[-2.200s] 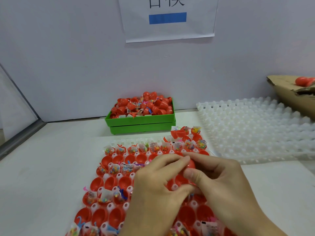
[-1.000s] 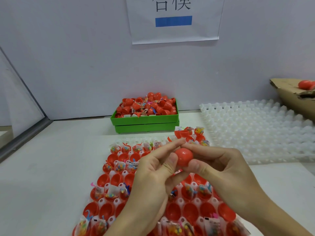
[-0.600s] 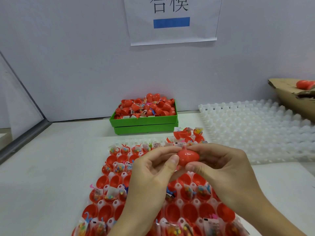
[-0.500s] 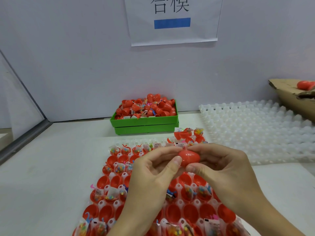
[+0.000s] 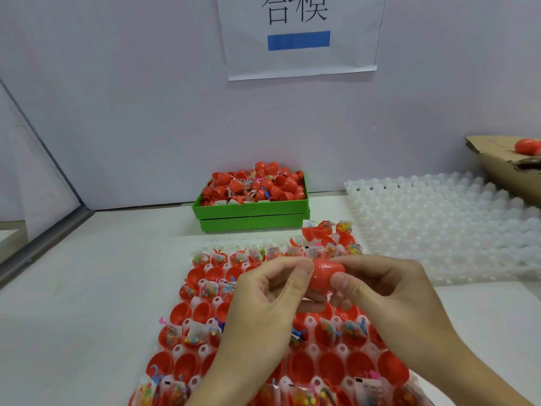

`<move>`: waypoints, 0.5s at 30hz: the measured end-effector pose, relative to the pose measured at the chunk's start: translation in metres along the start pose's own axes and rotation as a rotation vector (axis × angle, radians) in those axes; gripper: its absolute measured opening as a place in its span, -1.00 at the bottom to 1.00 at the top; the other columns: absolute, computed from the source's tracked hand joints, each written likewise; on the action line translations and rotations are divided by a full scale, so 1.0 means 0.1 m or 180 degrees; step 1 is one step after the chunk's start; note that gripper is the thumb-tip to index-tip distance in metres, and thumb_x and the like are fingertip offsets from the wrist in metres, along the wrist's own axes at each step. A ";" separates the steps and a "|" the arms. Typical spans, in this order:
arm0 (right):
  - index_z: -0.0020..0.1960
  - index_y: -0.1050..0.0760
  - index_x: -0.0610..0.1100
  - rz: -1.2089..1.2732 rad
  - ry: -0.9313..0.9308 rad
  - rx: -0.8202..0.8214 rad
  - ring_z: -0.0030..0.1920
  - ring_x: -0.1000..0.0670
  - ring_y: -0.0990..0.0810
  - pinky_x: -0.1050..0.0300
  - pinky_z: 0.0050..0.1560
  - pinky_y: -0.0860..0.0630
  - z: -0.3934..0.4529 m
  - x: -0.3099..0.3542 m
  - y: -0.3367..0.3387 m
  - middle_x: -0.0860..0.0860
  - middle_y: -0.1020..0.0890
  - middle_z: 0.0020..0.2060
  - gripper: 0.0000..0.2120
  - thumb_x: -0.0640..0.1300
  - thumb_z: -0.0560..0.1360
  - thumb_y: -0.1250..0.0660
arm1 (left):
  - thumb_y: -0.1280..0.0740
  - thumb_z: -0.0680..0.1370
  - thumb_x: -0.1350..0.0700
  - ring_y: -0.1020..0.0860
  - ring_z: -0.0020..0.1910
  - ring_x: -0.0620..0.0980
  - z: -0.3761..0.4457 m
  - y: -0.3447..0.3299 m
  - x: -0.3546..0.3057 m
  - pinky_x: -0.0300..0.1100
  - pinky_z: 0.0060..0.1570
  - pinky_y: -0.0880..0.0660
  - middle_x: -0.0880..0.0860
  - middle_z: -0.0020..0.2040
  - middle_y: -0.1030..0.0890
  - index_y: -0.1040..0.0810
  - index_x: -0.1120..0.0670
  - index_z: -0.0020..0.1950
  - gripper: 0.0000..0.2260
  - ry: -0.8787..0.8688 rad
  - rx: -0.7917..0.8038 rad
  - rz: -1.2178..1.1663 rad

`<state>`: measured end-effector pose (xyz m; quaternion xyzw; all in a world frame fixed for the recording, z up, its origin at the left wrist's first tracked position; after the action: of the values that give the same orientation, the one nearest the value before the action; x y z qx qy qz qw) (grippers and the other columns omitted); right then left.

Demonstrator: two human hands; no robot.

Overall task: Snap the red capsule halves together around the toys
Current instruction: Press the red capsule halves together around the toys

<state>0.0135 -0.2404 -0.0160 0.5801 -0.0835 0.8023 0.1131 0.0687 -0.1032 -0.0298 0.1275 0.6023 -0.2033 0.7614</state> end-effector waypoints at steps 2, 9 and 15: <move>-0.09 -0.72 0.09 -0.0064 -0.0044 -0.0036 -0.33 0.04 -0.69 0.31 -0.27 -0.57 0.00 -0.02 0.03 -0.04 -0.73 -0.32 -0.77 0.08 0.28 -0.44 | -0.47 0.46 -0.03 -0.70 -0.13 0.09 -0.01 -0.02 -0.02 -0.13 -0.11 -0.64 0.12 -0.11 -0.71 -0.67 -0.03 0.11 -0.75 -0.0064 0.0145 0.0101; -0.11 -0.71 0.02 0.0007 -0.0061 0.0036 -0.41 0.07 -0.61 0.25 -0.26 -0.57 0.00 -0.08 0.04 -0.03 -0.66 -0.42 -0.74 0.13 0.30 -0.41 | -0.43 0.45 0.07 -0.68 -0.15 -0.08 -0.02 -0.07 -0.05 -0.14 -0.11 -0.63 0.00 -0.16 -0.70 -0.61 -0.21 0.09 -0.73 -0.0284 0.0208 0.0712; -0.12 -0.71 -0.08 0.0116 -0.0034 -0.0029 -0.39 0.07 -0.63 0.31 -0.30 -0.54 0.01 -0.06 0.04 -0.09 -0.69 -0.36 -0.82 -0.06 0.36 -0.39 | -0.46 0.42 -0.02 -0.68 -0.27 -0.09 -0.03 -0.07 -0.07 -0.28 -0.20 -0.58 -0.02 -0.26 -0.71 -0.61 -0.19 0.03 -0.80 -0.0366 0.0166 0.0858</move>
<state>0.0147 -0.2445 -0.0211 0.5822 -0.0983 0.8008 0.1007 0.0614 -0.1070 -0.0239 0.2150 0.5296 -0.1217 0.8115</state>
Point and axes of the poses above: each hand's wrist, its own z-axis towards the middle knuckle, its own y-axis out of the back of the hand, x = y × z, the point moved 7 cm from there along z, towards the middle knuckle
